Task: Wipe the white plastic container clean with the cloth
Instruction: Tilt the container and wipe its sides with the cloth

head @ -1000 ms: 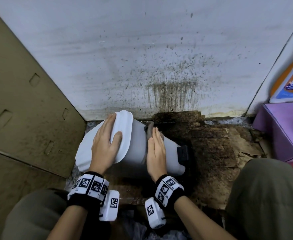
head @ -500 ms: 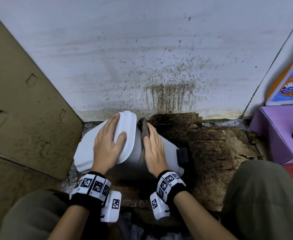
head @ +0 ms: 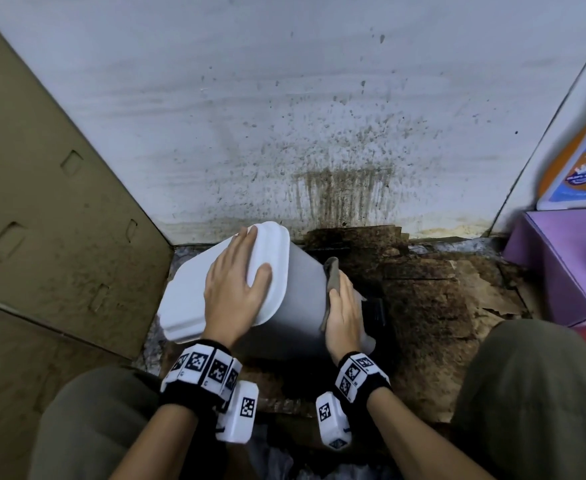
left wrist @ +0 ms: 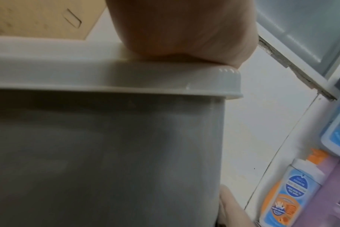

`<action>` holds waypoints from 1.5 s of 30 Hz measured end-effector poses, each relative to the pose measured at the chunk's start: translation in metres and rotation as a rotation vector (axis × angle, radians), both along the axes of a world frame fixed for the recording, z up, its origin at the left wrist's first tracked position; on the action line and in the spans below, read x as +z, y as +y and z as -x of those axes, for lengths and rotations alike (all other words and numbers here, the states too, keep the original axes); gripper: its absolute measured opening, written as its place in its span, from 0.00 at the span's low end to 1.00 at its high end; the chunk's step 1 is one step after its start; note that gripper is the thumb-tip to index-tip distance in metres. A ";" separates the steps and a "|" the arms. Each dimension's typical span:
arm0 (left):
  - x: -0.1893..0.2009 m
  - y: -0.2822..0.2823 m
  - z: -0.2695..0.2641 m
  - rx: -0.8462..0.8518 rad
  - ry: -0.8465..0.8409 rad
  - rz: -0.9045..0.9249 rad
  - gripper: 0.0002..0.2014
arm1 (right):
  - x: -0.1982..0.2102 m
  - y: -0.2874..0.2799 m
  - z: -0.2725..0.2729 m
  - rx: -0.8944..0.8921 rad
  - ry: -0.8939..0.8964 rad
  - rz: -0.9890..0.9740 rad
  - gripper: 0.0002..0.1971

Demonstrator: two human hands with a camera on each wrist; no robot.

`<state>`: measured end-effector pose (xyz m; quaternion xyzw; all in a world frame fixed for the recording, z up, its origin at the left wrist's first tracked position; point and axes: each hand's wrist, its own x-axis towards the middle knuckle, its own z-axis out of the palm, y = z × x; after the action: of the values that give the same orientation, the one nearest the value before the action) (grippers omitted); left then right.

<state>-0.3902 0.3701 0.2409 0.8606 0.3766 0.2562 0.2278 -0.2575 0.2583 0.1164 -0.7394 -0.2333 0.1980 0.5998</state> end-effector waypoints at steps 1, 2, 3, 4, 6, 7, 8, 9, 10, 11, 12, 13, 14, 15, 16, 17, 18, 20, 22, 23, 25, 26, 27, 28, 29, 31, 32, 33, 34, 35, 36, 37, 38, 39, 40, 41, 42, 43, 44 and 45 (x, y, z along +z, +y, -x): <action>0.000 0.001 0.000 0.001 0.001 0.001 0.35 | 0.004 0.004 0.004 0.000 0.002 -0.020 0.31; 0.001 0.001 -0.001 0.001 0.002 0.002 0.35 | 0.009 0.009 0.009 0.002 0.010 -0.038 0.32; 0.001 0.000 -0.002 0.003 0.002 0.005 0.35 | 0.017 0.013 0.014 0.007 0.015 -0.051 0.32; 0.001 -0.002 -0.003 0.005 0.003 0.006 0.35 | 0.026 0.017 0.019 0.020 0.008 -0.067 0.31; 0.002 -0.004 -0.005 0.006 0.007 0.005 0.35 | 0.049 0.025 0.031 0.063 -0.033 -0.109 0.29; 0.001 -0.004 -0.006 0.004 0.009 0.003 0.35 | 0.059 0.028 0.035 0.083 -0.060 -0.128 0.30; 0.000 -0.003 -0.005 0.002 0.011 0.000 0.35 | 0.066 0.030 0.039 0.102 -0.087 -0.136 0.31; 0.000 -0.003 -0.004 0.000 0.012 0.001 0.35 | 0.070 0.031 0.041 0.114 -0.108 -0.134 0.31; -0.001 -0.001 -0.004 -0.001 0.012 0.003 0.35 | 0.071 0.032 0.041 0.125 -0.126 -0.130 0.31; -0.001 0.000 -0.003 -0.002 0.011 0.007 0.35 | 0.070 0.031 0.040 0.137 -0.145 -0.127 0.31; -0.001 0.000 -0.002 -0.004 0.011 0.010 0.35 | 0.067 0.029 0.038 0.153 -0.166 -0.129 0.30; -0.001 -0.001 -0.002 -0.009 0.012 0.011 0.35 | 0.064 0.027 0.035 0.167 -0.187 -0.132 0.30; 0.000 -0.002 -0.003 -0.015 0.013 0.011 0.35 | 0.060 0.023 0.030 0.185 -0.199 -0.135 0.29; 0.001 -0.003 -0.004 -0.019 0.014 0.012 0.35 | 0.055 0.020 0.024 0.201 -0.200 -0.137 0.28; 0.001 -0.004 -0.004 -0.023 0.015 0.016 0.35 | 0.047 0.018 0.018 0.214 -0.187 -0.135 0.27; 0.002 -0.004 -0.004 -0.026 0.016 0.024 0.35 | 0.038 0.016 0.011 0.217 -0.161 -0.127 0.27; 0.003 -0.005 -0.004 -0.032 0.018 0.032 0.35 | 0.028 0.014 0.004 0.206 -0.123 -0.111 0.27; 0.004 -0.003 -0.003 -0.042 0.023 0.044 0.36 | 0.010 0.007 -0.009 0.154 -0.026 -0.056 0.28; 0.005 -0.003 -0.002 -0.051 0.029 0.057 0.36 | -0.004 -0.002 -0.018 0.106 0.046 0.019 0.26; 0.004 -0.003 -0.002 -0.054 0.032 0.061 0.36 | -0.010 -0.007 -0.022 0.085 0.072 0.057 0.24; 0.004 -0.003 -0.003 -0.053 0.038 0.055 0.36 | -0.018 -0.013 -0.027 0.057 0.106 0.106 0.24; 0.003 -0.004 -0.005 -0.052 0.041 0.050 0.36 | -0.020 -0.014 -0.028 0.049 0.112 0.109 0.25; 0.003 -0.005 -0.006 -0.051 0.043 0.046 0.36 | -0.022 -0.014 -0.029 0.040 0.114 0.104 0.26; 0.002 -0.007 -0.008 -0.050 0.045 0.043 0.36 | -0.022 -0.013 -0.029 0.030 0.121 0.103 0.26; 0.001 -0.008 -0.009 -0.047 0.046 0.041 0.36 | -0.022 -0.012 -0.029 0.022 0.137 0.103 0.26; 0.001 -0.007 -0.009 -0.037 0.044 0.036 0.35 | -0.017 -0.010 -0.028 -0.001 0.163 0.094 0.24; 0.001 -0.006 -0.008 -0.032 0.041 0.037 0.35 | -0.013 -0.008 -0.026 -0.011 0.159 0.078 0.24; 0.001 -0.006 -0.008 -0.026 0.038 0.038 0.35 | -0.008 -0.005 -0.023 -0.018 0.143 0.054 0.25; 0.002 -0.004 -0.008 -0.021 0.035 0.038 0.35 | -0.001 0.000 -0.019 -0.018 0.129 0.025 0.27; 0.002 -0.004 -0.007 -0.018 0.034 0.037 0.35 | 0.006 0.004 -0.015 -0.012 0.128 -0.005 0.29; 0.002 -0.003 -0.008 -0.017 0.033 0.037 0.35 | 0.015 0.010 -0.010 0.000 0.140 -0.028 0.30; 0.002 -0.003 -0.008 -0.017 0.033 0.038 0.35 | 0.023 0.015 -0.006 0.017 0.146 -0.049 0.30; 0.003 -0.003 -0.009 -0.016 0.032 0.038 0.35 | 0.033 0.019 0.000 0.039 0.136 -0.069 0.30; 0.003 -0.003 -0.010 -0.014 0.033 0.038 0.36 | 0.043 0.023 0.004 0.067 0.111 -0.085 0.29; 0.003 -0.002 -0.011 -0.012 0.034 0.037 0.36 | 0.052 0.027 0.010 0.097 0.081 -0.102 0.29; 0.003 -0.002 -0.010 -0.010 0.033 0.035 0.35 | 0.060 0.031 0.014 0.124 0.054 -0.114 0.29; 0.002 -0.003 -0.010 -0.010 0.030 0.035 0.35 | 0.067 0.034 0.017 0.148 0.032 -0.120 0.29; 0.002 -0.003 -0.009 -0.011 0.025 0.034 0.35 | 0.071 0.036 0.021 0.169 0.008 -0.121 0.30; 0.002 -0.002 -0.007 -0.011 0.020 0.035 0.35 | 0.074 0.037 0.024 0.191 -0.022 -0.120 0.30; 0.002 -0.002 -0.006 -0.009 0.015 0.036 0.35 | 0.074 0.037 0.025 0.209 -0.057 -0.116 0.29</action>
<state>-0.3844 0.3685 0.2429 0.8599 0.3789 0.2420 0.2417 -0.2828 0.2955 0.1908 -0.6806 -0.3370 0.2243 0.6106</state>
